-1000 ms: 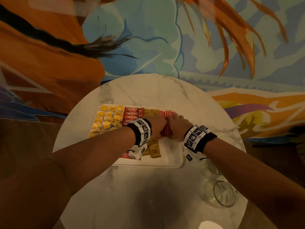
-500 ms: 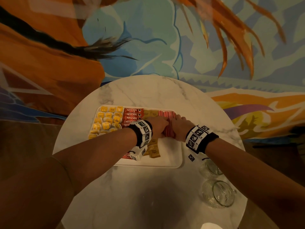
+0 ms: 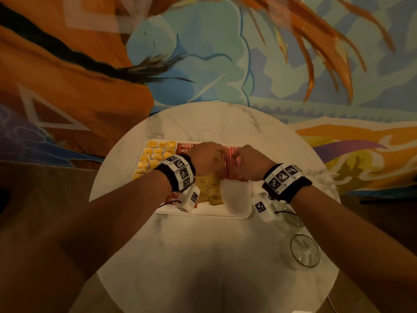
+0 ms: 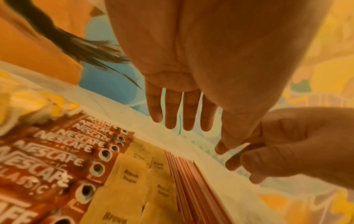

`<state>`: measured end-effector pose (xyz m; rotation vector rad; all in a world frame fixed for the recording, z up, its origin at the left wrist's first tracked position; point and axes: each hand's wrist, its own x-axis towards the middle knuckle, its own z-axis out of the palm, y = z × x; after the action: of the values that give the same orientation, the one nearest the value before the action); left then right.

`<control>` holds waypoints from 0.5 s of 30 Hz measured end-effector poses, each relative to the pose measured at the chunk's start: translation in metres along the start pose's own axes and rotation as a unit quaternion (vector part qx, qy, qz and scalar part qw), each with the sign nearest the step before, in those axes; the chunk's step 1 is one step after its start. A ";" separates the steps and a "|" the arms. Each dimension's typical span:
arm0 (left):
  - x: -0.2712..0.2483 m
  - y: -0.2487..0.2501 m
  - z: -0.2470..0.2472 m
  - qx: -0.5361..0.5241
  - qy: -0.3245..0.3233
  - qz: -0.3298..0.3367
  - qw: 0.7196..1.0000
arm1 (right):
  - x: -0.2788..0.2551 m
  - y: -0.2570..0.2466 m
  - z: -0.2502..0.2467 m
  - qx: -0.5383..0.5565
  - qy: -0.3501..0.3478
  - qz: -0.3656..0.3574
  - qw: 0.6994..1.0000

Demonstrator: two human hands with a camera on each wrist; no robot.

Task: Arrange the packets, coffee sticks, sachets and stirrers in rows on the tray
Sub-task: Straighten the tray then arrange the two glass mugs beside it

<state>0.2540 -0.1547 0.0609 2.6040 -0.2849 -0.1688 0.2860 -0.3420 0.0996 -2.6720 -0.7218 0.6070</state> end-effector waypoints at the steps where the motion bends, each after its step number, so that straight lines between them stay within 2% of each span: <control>1: -0.006 -0.001 -0.005 -0.007 0.020 -0.010 1.000 | -0.003 -0.001 -0.001 0.002 0.011 0.001 1.000; 4: -0.030 -0.006 -0.018 -0.041 0.061 -0.042 0.996 | -0.011 -0.002 0.000 0.005 0.035 -0.008 0.999; 9: -0.073 -0.018 -0.027 -0.114 0.089 -0.070 0.987 | -0.030 -0.003 0.003 0.059 0.072 -0.015 0.996; 15: -0.133 -0.055 -0.024 -0.150 0.113 -0.141 0.972 | -0.050 0.002 0.029 0.110 0.107 0.043 0.987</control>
<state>0.1386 -0.0652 0.0628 2.3214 0.1815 -0.0093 0.2341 -0.3646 0.0897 -2.5211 -0.4533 0.3859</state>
